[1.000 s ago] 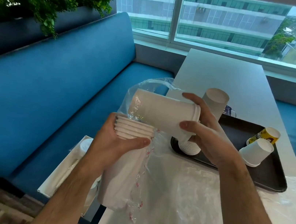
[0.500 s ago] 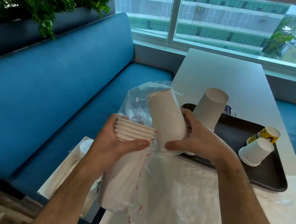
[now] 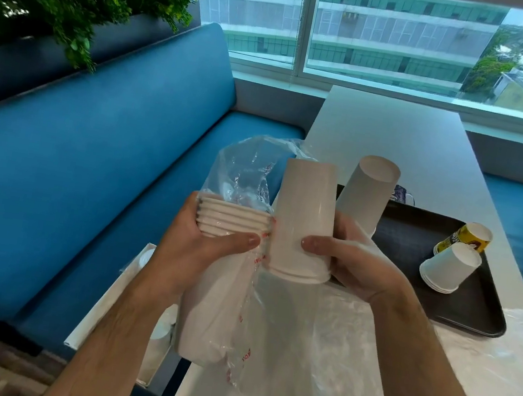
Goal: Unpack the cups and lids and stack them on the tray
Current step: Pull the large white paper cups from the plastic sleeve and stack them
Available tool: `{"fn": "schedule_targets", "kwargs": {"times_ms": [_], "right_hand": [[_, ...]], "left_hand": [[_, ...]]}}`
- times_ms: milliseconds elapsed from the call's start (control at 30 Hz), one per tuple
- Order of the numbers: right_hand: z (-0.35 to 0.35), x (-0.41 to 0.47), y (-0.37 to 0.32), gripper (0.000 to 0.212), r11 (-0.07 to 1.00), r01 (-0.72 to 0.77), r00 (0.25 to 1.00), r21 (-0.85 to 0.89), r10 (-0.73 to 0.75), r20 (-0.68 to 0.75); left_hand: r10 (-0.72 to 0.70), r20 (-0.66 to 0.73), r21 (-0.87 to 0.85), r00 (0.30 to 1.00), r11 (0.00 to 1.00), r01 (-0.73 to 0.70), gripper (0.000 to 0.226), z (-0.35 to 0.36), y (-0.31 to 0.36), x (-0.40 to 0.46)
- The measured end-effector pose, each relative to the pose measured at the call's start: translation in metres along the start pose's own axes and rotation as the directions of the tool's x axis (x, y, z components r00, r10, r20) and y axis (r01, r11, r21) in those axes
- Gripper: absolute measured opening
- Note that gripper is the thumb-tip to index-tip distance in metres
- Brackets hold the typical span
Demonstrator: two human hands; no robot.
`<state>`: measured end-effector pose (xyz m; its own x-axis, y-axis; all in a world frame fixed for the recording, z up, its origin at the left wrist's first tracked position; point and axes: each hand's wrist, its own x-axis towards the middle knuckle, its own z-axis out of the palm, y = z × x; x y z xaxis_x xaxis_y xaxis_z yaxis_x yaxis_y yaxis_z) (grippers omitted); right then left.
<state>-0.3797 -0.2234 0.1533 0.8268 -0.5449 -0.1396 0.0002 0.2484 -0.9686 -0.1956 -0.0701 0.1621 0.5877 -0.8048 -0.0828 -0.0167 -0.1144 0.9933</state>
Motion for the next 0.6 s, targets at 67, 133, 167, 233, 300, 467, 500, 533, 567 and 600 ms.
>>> {"fn": "schedule_targets", "kwargs": {"times_ms": [67, 133, 167, 233, 300, 467, 500, 533, 567, 600], "right_hand": [[0.001, -0.001, -0.001, 0.088, 1.000, 0.012, 0.999, -0.017, -0.013, -0.043], [0.003, 0.001, 0.000, 0.101, 0.999, 0.021, 0.995, -0.024, -0.023, -0.098], [0.004, 0.002, -0.001, 0.111, 0.999, 0.029, 0.993, -0.016, -0.030, -0.118], [0.005, 0.002, -0.001, 0.118, 0.998, 0.055, 0.986, 0.019, -0.052, -0.156], [0.005, 0.000, -0.004, 0.098, 0.992, 0.101, 0.976, 0.071, -0.085, -0.200], [-0.006, -0.003, -0.020, 0.059, 0.930, 0.206, 0.957, 0.305, -0.126, -0.261], [-0.008, -0.003, -0.025, 0.059, 0.934, 0.221, 0.953, 0.281, -0.145, -0.268], [-0.011, -0.004, -0.029, 0.058, 0.950, 0.243, 0.942, 0.197, -0.183, -0.281], [-0.012, -0.004, -0.034, 0.058, 0.960, 0.268, 0.925, 0.080, -0.233, -0.301], [-0.014, -0.005, -0.037, 0.059, 0.957, 0.286, 0.899, -0.048, -0.286, -0.332]], "left_hand": [[-0.011, 0.004, 0.006, 1.000, 1.000, 0.011, 0.089, 0.003, -0.001, 0.000], [-0.020, 0.005, 0.006, 1.000, 1.000, 0.020, 0.090, 0.004, -0.002, 0.000], [-0.022, 0.004, 0.003, 1.000, 1.000, 0.022, 0.090, 0.004, -0.003, 0.000], [-0.025, 0.001, -0.005, 1.000, 1.000, 0.025, 0.088, 0.002, -0.005, 0.000], [-0.025, -0.004, -0.008, 1.000, 1.000, 0.025, 0.088, 0.001, -0.006, 0.000], [-0.038, -0.025, -0.002, 0.999, 0.999, 0.038, 0.093, -0.004, -0.009, 0.004], [-0.040, -0.026, -0.003, 0.999, 0.999, 0.040, 0.093, -0.005, -0.010, 0.004], [-0.044, -0.027, -0.004, 0.999, 0.999, 0.044, 0.093, -0.005, -0.010, 0.004], [-0.048, -0.026, -0.005, 0.999, 0.999, 0.048, 0.093, -0.005, -0.011, 0.004], [-0.051, -0.026, -0.006, 0.998, 0.999, 0.051, 0.092, -0.005, -0.012, 0.003]]}}
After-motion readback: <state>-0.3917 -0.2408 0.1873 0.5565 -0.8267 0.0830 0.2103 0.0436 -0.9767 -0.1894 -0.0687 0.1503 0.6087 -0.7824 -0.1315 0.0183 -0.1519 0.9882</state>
